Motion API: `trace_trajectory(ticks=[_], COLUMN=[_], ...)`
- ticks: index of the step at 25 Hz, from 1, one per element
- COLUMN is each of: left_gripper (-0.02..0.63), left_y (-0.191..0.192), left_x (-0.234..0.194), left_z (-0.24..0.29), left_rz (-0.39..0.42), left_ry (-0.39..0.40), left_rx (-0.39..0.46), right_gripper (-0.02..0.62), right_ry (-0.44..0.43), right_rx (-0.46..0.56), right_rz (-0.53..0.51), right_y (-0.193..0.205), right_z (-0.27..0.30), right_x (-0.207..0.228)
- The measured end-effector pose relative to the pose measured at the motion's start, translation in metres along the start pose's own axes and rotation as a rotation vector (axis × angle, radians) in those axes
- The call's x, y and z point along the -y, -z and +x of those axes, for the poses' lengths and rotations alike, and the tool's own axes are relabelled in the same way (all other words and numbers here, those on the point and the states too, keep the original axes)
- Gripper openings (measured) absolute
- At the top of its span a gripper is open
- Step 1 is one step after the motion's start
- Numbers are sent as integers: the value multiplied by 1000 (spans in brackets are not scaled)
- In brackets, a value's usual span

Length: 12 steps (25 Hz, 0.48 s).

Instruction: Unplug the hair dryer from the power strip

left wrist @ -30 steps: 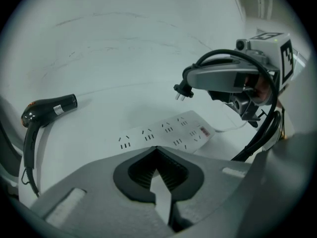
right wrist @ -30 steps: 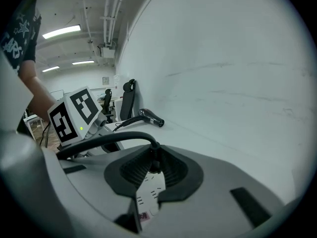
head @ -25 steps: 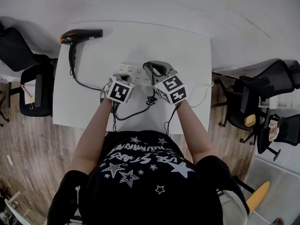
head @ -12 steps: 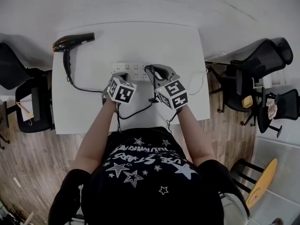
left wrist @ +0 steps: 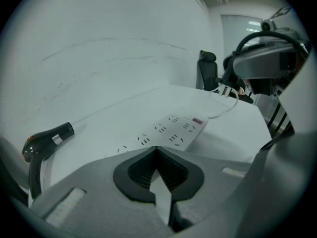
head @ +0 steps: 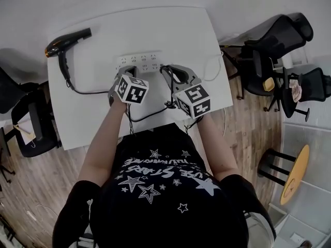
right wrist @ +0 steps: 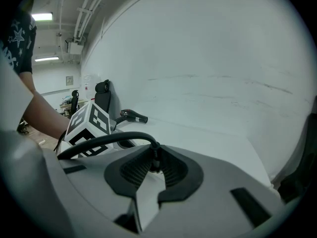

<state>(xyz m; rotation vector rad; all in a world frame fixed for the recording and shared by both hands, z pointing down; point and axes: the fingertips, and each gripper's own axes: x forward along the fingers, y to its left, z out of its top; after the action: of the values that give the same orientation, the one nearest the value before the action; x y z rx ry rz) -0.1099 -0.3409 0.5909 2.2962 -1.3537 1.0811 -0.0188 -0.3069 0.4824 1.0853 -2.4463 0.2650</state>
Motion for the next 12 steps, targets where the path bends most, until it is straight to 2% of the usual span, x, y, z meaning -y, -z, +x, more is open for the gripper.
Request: trace_trajectory(ticks=[5, 9, 12], left_gripper=[8, 8, 8], left_y=[1, 2, -1], left_x=[4, -2, -4], left_z=[-2, -12, -28], left_rz=[5, 42, 15], left_ry=[4, -40, -66], left_rx=[81, 90, 141], right_gripper=[61, 61, 61], right_ry=[13, -5, -6], right_rx=[-5, -4, 11], right_rz=[-33, -57, -58], right_y=[1, -2, 0], right_z=[-2, -4, -13], right_x=[-4, -8, -9])
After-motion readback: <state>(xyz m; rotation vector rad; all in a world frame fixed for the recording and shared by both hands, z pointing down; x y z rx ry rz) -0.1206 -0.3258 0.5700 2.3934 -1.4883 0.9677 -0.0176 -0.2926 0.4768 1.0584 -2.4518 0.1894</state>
